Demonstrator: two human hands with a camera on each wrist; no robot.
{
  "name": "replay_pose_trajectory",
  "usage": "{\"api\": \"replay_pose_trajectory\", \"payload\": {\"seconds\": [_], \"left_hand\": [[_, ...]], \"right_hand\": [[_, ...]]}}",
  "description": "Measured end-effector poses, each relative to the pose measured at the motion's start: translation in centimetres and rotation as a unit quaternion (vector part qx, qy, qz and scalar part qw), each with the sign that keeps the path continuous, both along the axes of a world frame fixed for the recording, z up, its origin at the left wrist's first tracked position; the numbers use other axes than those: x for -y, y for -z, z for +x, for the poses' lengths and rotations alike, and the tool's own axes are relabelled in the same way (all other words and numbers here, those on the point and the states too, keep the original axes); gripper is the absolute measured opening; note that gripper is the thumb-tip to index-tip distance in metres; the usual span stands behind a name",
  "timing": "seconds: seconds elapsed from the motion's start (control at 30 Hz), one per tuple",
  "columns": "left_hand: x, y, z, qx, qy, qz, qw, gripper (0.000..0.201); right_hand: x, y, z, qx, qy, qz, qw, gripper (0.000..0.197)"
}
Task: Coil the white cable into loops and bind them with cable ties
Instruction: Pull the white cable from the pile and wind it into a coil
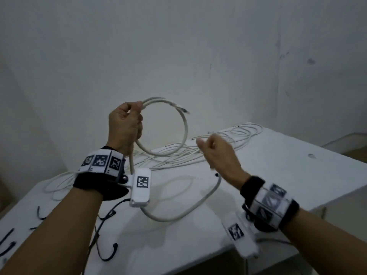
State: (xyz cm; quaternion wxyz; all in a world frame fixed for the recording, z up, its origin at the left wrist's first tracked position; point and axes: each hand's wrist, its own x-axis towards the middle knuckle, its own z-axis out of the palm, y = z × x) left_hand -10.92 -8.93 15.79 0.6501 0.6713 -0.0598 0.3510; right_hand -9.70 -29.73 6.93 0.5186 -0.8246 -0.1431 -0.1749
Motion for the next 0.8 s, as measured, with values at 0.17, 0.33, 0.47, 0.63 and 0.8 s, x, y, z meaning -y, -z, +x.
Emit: {"api": "replay_pose_trajectory", "payload": {"seconds": [0.17,0.33,0.47,0.63,0.8], "left_hand": [[-0.1,-1.0,-0.1,0.024,-0.038,-0.028,0.999,0.02],[-0.1,-1.5,-0.4,0.052,-0.068,-0.05,0.995,0.022],[0.6,-0.4,0.1,0.044,-0.098,-0.111,0.988,0.023],[1.7,1.4,0.5,0.021,-0.076,-0.184,0.98,0.023],[1.8,3.3,0.2,-0.009,-0.049,-0.215,0.975,0.022]], "right_hand": [[-0.7,5.0,-5.8,-0.118,-0.115,-0.248,0.955,0.048],[-0.8,4.7,-4.9,0.279,0.086,-0.223,0.93,0.034],[-0.7,3.6,-6.6,-0.159,-0.171,-0.131,0.964,0.04],[-2.2,6.5,-7.0,-0.434,-0.219,0.13,0.864,0.051],[-3.2,7.3,-2.8,-0.431,-0.131,0.539,0.712,0.026]]}}
